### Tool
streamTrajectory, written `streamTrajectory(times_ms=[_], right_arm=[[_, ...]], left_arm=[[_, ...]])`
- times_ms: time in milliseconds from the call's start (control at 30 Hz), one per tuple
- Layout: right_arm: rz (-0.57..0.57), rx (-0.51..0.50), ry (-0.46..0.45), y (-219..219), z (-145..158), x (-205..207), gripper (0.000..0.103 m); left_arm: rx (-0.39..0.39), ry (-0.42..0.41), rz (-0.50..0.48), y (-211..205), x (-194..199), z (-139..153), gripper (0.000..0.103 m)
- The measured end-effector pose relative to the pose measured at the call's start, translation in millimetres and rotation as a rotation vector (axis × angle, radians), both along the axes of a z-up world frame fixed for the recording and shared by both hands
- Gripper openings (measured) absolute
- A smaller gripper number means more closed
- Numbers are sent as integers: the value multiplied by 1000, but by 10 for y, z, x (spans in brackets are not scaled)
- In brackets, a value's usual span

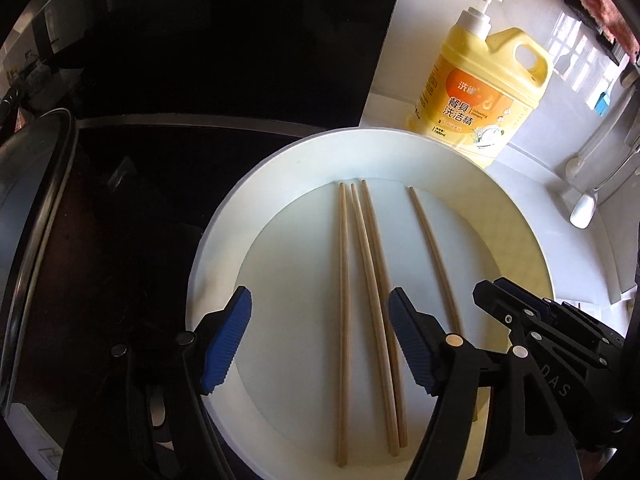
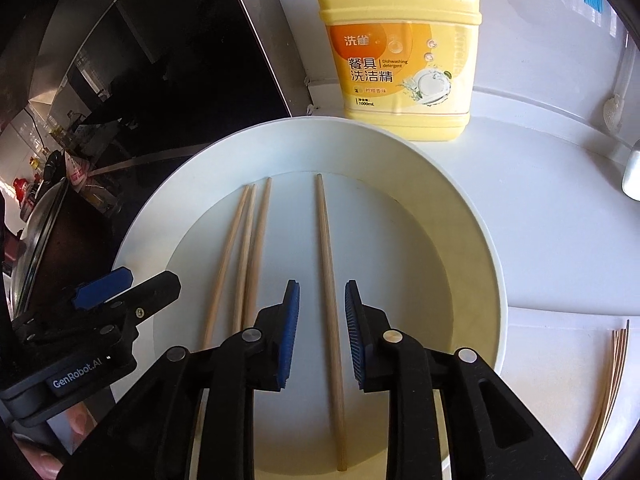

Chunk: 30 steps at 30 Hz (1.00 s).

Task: Organize utensils
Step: 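Open both tools to drop the chopsticks into the water, then move both open tools back over the chopsticks on the cutting board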

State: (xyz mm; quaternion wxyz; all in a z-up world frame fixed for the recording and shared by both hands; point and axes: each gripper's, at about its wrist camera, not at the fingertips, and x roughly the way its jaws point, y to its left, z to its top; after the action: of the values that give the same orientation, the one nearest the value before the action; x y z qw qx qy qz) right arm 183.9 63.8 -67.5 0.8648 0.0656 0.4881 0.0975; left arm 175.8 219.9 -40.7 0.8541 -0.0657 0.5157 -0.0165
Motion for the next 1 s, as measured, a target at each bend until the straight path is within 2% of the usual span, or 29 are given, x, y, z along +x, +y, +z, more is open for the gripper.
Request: streamTrajectory(times_ms=[133,600,700,1000], right_arm=[[4,-6,-12,-4,44,-92,31],[-35,-32,-55,-16,208,-380,48],[-52,-33,-57,-33,233,-457,55],[-121,-42,-77,-177,376,-809,62]], left_arm=[[13,-2,1,13,-89,33,78],[23,-10,-30,20,-326,119,82],[31,-19,-30,26,-384,161,87],[21,-51,-64,-12,-578,308,91]])
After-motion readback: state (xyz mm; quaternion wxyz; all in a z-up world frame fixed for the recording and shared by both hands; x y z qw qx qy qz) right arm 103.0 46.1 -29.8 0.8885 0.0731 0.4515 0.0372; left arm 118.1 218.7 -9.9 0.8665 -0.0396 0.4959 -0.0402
